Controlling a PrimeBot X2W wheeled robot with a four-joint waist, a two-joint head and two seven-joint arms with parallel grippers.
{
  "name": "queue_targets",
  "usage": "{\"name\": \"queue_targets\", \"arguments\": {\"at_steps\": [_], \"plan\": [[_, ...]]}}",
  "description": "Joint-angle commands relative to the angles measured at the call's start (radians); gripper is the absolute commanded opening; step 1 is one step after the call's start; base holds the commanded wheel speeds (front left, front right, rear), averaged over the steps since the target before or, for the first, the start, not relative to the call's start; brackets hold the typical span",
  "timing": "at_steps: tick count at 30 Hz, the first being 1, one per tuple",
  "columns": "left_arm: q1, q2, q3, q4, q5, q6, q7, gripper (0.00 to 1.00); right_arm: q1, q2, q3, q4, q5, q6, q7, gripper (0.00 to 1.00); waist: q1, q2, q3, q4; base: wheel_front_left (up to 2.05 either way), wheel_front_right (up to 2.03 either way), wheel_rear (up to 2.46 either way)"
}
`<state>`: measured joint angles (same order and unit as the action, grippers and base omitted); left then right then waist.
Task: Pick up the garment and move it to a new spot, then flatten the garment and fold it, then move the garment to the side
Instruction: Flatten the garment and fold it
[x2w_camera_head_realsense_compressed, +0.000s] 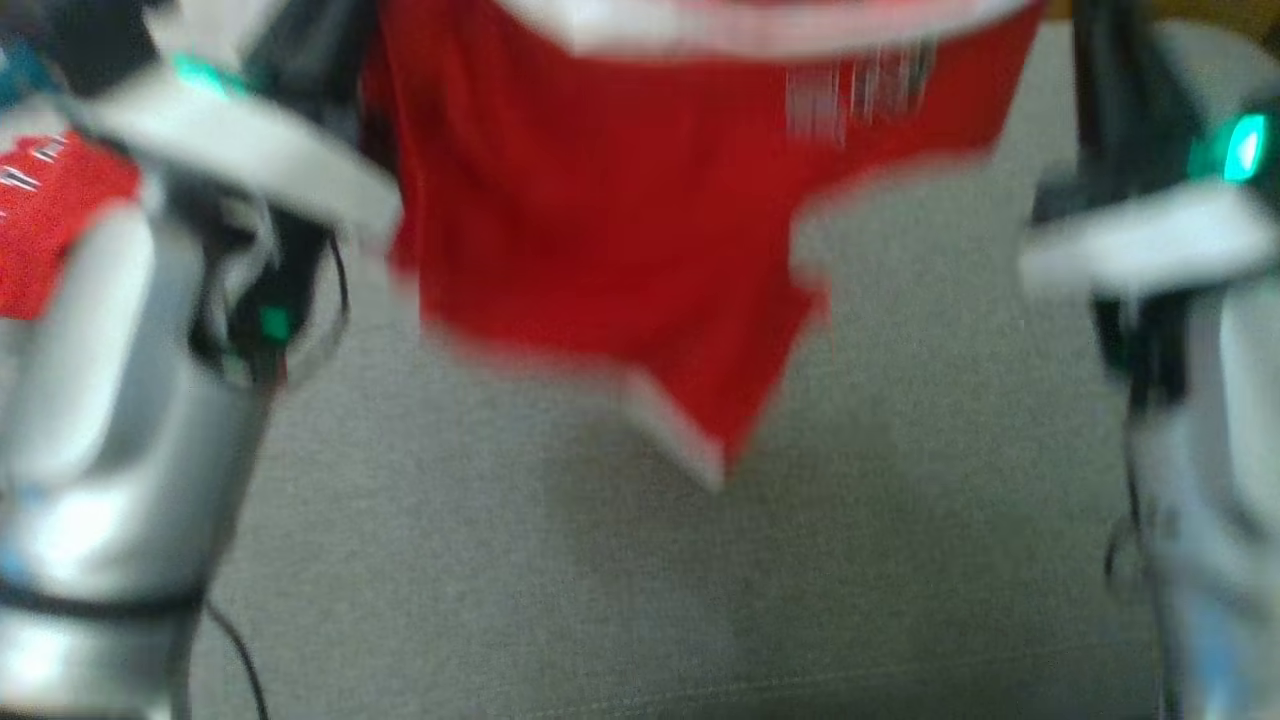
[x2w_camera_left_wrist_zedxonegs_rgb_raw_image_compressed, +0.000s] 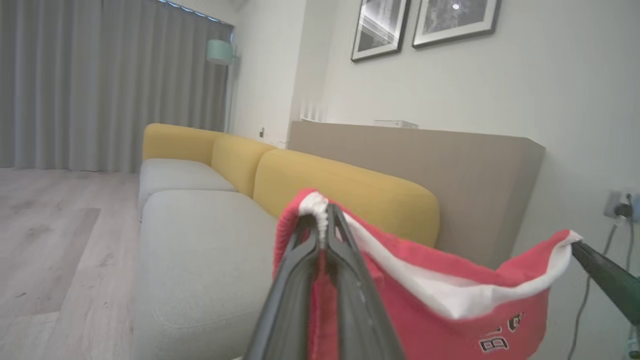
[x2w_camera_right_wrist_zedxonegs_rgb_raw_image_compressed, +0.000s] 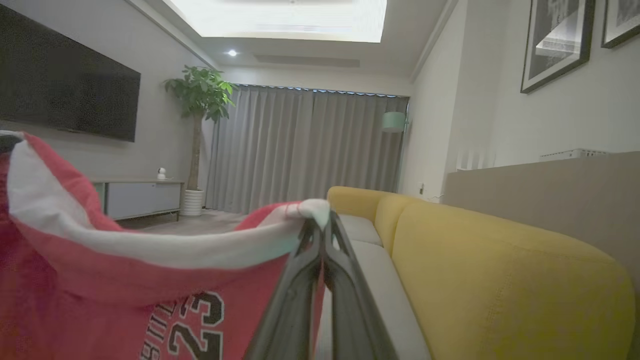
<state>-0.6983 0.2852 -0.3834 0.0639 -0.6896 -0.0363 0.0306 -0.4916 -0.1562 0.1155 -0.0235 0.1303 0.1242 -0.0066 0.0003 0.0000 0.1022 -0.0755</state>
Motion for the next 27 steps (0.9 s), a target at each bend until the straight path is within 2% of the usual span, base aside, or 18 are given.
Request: {"name": "queue_targets", "arguments": {"at_steps": [1,4,7,10,15,19,27], "plan": [[-0.148,0.007,0.056,0.040,0.022,-0.008,-0.045,0.00,-0.151,0.008,0.015,0.049,-0.026,0.007,-0.041,0.00,-0.0003,0.0000,0.057,-0.024,0.00,0.00,0.00],[-0.237,-0.021,0.076,0.130,0.035,-0.014,-0.118,0.00,-0.264,0.044,-0.014,0.146,-0.049,0.007,-0.098,0.00,-0.0003,0.0000,0.082,-0.030,0.00,0.00,0.00],[-0.349,-0.057,0.092,0.265,0.043,-0.055,-0.249,0.00,-0.402,0.091,-0.059,0.290,-0.109,0.007,-0.205,0.00,-0.0003,0.0000,0.135,-0.037,0.00,0.00,0.00],[-0.346,-0.081,0.098,0.342,0.037,-0.074,-0.281,0.00,-0.402,0.103,-0.052,0.377,-0.126,0.007,-0.239,0.00,-0.0003,0.0000,0.174,-0.033,0.00,0.00,0.00],[-0.237,-0.109,0.053,0.459,0.020,-0.090,-0.290,0.00,-0.311,0.105,-0.027,0.504,-0.096,0.007,-0.254,0.00,-0.0003,0.0000,0.231,-0.017,0.00,0.00,0.00],[-0.133,-0.139,-0.002,0.473,-0.010,-0.094,-0.292,0.00,-0.217,0.106,-0.031,0.504,-0.054,0.007,-0.255,0.00,-0.0003,0.0000,0.253,0.000,0.00,0.00,0.00],[0.111,-0.136,-0.011,0.275,-0.035,-0.094,-0.292,0.00,-0.022,0.106,-0.055,0.349,-0.002,0.007,-0.255,0.00,-0.0003,0.0000,0.211,0.020,0.00,0.00,0.00]]}}
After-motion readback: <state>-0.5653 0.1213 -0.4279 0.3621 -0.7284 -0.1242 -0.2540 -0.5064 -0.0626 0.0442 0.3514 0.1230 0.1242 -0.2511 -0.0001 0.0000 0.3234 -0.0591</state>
